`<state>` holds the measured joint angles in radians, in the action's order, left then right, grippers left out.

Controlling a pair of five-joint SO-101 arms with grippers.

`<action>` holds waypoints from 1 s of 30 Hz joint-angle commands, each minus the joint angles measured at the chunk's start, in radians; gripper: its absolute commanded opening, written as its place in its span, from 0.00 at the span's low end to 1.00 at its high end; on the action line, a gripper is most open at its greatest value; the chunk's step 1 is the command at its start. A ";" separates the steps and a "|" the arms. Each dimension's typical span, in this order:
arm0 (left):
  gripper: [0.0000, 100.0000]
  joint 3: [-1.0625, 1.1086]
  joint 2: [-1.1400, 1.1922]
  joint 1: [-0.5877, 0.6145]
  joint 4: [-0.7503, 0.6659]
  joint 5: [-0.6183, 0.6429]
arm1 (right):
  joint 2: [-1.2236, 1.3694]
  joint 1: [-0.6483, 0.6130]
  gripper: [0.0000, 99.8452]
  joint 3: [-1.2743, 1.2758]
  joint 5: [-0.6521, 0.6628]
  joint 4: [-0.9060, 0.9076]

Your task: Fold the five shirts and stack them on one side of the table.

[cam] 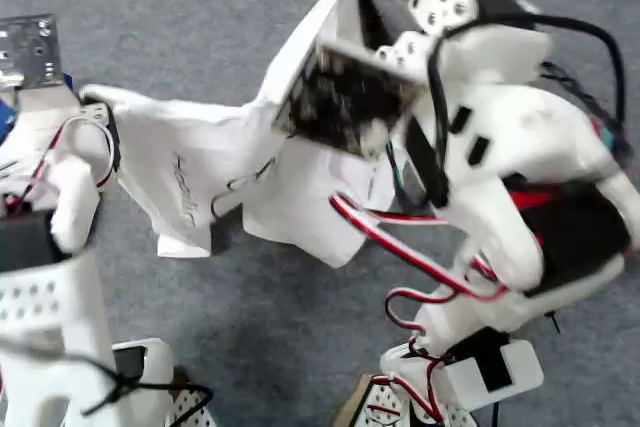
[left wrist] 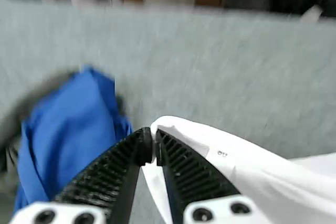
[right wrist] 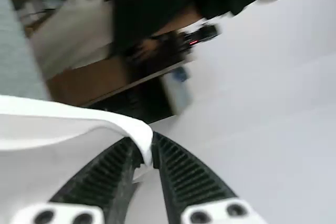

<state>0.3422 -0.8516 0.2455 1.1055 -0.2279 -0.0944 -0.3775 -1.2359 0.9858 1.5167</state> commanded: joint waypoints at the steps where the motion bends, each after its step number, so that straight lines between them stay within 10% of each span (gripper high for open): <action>1: 0.02 -0.129 -0.074 -0.025 0.005 -0.003 | -0.031 0.019 0.00 -0.091 0.071 -0.127; 17: 0.02 -0.365 -0.348 0.029 0.015 -0.005 | -0.150 -0.128 0.00 -0.136 0.178 -0.353; 30: 0.02 0.127 -0.630 0.126 0.020 -0.068 | -0.189 -0.125 0.00 -0.128 0.043 -0.160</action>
<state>0.3575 -1.4346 0.3575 1.1316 -0.2754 -0.2862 -0.4879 -1.3602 1.0764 1.3510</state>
